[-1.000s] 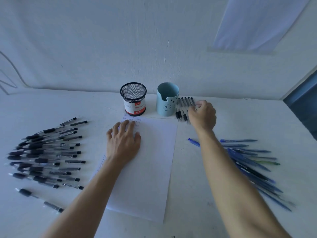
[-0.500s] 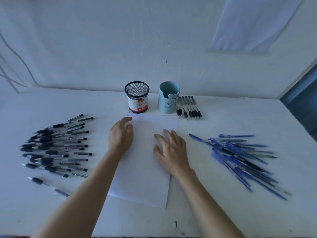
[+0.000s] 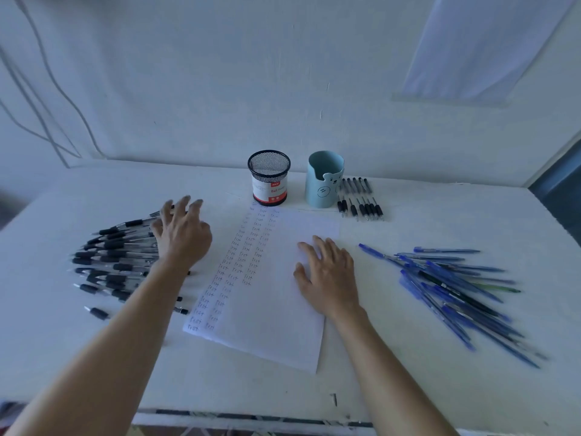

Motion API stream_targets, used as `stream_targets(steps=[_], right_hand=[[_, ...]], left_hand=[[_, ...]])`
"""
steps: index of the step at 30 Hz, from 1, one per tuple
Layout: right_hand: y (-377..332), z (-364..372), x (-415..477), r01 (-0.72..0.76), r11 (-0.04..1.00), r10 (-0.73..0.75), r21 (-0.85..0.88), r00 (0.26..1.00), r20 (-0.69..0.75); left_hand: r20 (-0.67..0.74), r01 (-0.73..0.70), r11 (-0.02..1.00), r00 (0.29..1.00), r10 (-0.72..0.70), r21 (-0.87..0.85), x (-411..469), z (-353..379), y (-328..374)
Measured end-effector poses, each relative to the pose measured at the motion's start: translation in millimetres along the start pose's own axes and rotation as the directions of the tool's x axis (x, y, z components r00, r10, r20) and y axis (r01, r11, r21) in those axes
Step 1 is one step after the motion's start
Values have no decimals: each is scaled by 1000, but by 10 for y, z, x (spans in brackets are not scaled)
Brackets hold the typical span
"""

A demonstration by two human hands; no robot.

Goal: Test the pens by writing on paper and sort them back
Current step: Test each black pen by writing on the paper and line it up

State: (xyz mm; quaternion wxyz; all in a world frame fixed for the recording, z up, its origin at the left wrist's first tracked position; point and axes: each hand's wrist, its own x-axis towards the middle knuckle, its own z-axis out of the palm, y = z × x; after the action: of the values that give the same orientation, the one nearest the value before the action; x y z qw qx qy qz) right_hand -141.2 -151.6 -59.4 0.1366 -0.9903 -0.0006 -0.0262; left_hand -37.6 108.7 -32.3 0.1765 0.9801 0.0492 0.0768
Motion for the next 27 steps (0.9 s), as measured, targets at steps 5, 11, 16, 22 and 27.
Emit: stream_targets(steps=[5, 11, 16, 22, 27], right_hand=[[-2, 22, 1, -6, 1000, 6, -2, 999, -37], [-13, 20, 0, -11, 1000, 11, -1, 998, -60], [-17, 24, -1, -18, 1000, 19, 10, 998, -67], [-14, 25, -3, -18, 1000, 18, 10, 998, -64], [-8, 27, -7, -20, 1000, 20, -2, 999, -50]], left_hand=[[116, 43, 976, 991, -69, 214, 166, 24, -58], [-60, -12, 982, 998, 24, 190, 200, 105, -60], [-144, -132, 988, 979, 143, 83, 186, 162, -91], [-410, -473, 874, 824, 392, -114, 40, 8, 164], [-481, -458, 739, 852, 206, -494, -243, -241, 567]])
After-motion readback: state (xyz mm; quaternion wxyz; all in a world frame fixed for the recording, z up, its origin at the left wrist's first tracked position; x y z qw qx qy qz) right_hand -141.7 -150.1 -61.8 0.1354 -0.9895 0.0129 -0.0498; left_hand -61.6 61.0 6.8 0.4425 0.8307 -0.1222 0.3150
